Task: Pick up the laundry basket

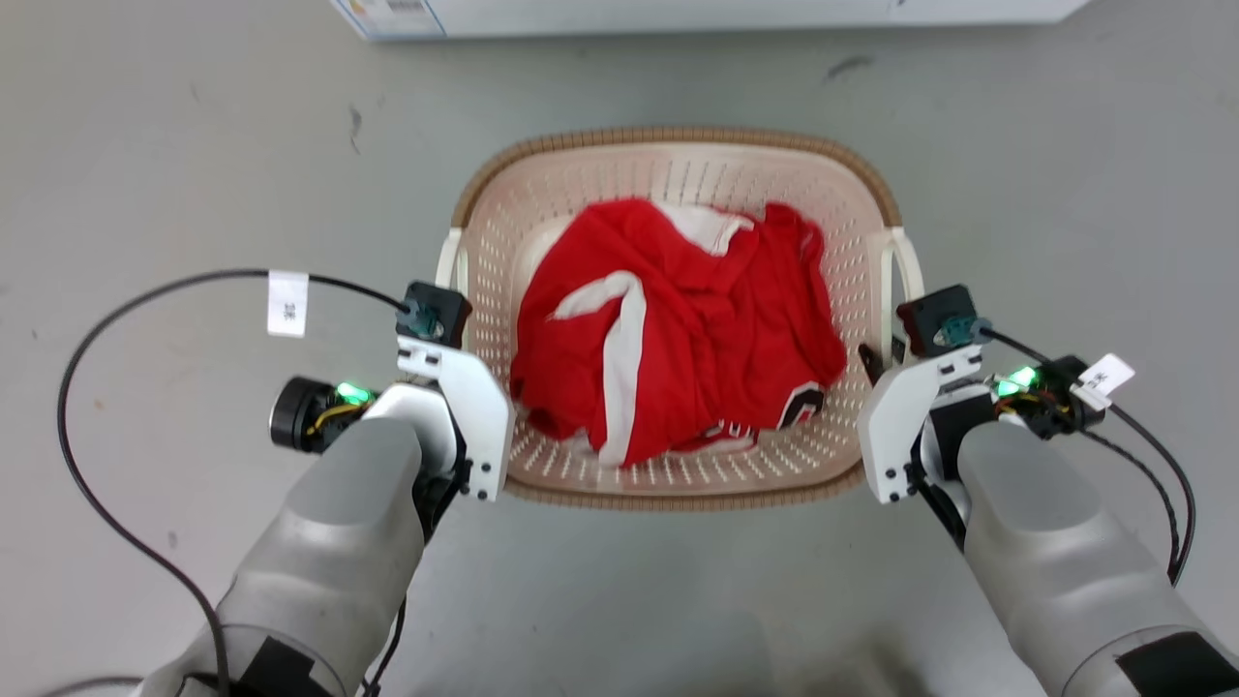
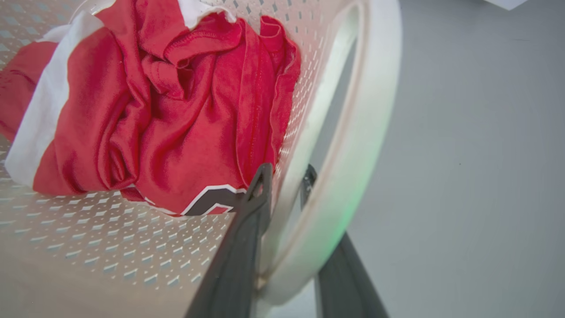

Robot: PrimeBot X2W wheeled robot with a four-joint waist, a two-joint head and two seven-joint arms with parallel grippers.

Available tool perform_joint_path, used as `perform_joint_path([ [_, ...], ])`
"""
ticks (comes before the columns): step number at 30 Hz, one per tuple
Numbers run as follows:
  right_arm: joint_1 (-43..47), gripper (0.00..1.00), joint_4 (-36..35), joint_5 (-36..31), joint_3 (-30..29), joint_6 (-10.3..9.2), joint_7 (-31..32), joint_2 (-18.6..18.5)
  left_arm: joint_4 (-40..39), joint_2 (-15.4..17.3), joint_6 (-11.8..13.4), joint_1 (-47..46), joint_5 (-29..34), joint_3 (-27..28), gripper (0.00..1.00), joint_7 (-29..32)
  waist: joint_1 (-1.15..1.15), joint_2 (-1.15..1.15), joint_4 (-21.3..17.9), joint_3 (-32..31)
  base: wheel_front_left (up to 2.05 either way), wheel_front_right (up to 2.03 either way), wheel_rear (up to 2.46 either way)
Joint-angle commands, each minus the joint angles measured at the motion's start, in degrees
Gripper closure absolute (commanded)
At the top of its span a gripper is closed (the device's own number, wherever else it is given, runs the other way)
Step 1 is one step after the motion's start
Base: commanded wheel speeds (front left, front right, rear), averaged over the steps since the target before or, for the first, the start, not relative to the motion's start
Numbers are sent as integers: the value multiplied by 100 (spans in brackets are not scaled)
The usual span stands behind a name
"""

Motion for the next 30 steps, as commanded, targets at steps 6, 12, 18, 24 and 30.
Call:
perform_joint_path([
  [6, 300, 100, -17, 403, 493, 0, 256, 0, -236, 85, -62, 420, -484, -388, 100, 346, 0, 0, 70, -1006, 0, 0, 0],
  [12, 550, 100, -19, 834, 978, 0, 527, 0, -341, 185, -62, 763, -930, -739, 100, 624, 0, 0, 81, -1665, 0, 0, 0],
  [18, 844, 100, -40, 1259, 1429, 1, 839, 0, -422, 240, -62, 1079, -1336, -1055, 100, 888, 0, 0, 89, -2277, 0, 0, 0],
  [24, 1125, 100, -66, 1658, 1821, 1, 1107, -6, -459, 274, -63, 1377, -1667, -1351, 100, 1117, 0, 0, 79, -2822, 0, 0, 0],
  [30, 1414, 100, -121, 2026, 2167, 2, 1310, -48, -442, 320, -63, 1649, -1924, -1601, 100, 1158, 0, 0, 61, -3282, 0, 0, 0],
])
